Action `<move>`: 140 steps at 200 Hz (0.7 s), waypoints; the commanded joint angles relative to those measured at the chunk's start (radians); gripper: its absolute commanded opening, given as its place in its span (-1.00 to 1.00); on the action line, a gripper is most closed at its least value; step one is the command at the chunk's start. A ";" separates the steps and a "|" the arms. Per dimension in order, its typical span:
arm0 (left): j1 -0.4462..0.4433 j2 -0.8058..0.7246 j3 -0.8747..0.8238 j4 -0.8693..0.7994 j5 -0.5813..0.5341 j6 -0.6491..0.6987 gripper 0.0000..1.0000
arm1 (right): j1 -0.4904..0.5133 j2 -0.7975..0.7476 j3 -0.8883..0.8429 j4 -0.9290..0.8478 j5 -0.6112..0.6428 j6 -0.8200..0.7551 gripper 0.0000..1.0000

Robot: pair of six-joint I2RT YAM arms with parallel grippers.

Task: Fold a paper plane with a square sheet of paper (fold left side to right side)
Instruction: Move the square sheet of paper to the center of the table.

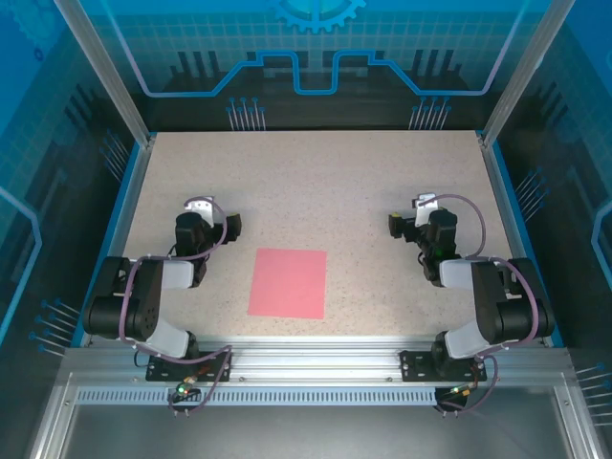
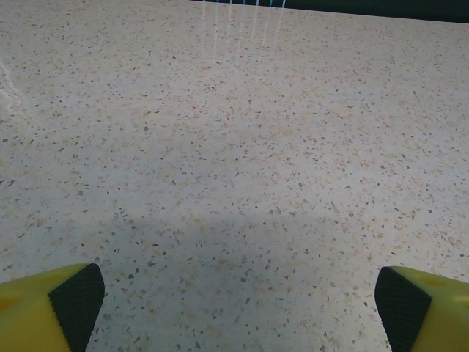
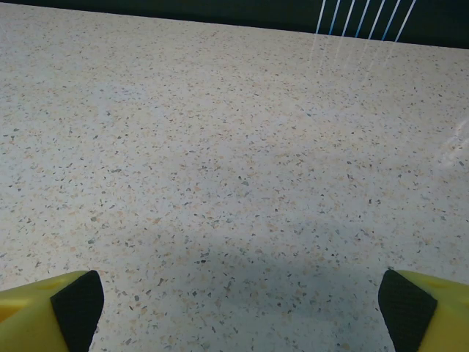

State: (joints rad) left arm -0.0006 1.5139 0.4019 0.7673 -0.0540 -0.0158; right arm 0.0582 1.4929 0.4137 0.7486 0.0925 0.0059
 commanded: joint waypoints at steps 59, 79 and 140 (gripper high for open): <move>0.007 0.001 0.019 0.004 0.027 0.012 0.97 | 0.004 0.010 0.019 -0.002 -0.016 -0.009 0.99; 0.008 0.002 0.020 0.003 0.026 0.013 0.97 | 0.004 0.010 0.020 -0.002 -0.017 -0.010 1.00; 0.007 -0.001 0.017 0.008 0.026 0.011 0.97 | -0.004 0.009 0.020 0.000 -0.029 -0.007 1.00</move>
State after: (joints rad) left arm -0.0006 1.5143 0.4019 0.7673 -0.0540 -0.0162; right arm 0.0582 1.4929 0.4137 0.7486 0.0875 0.0059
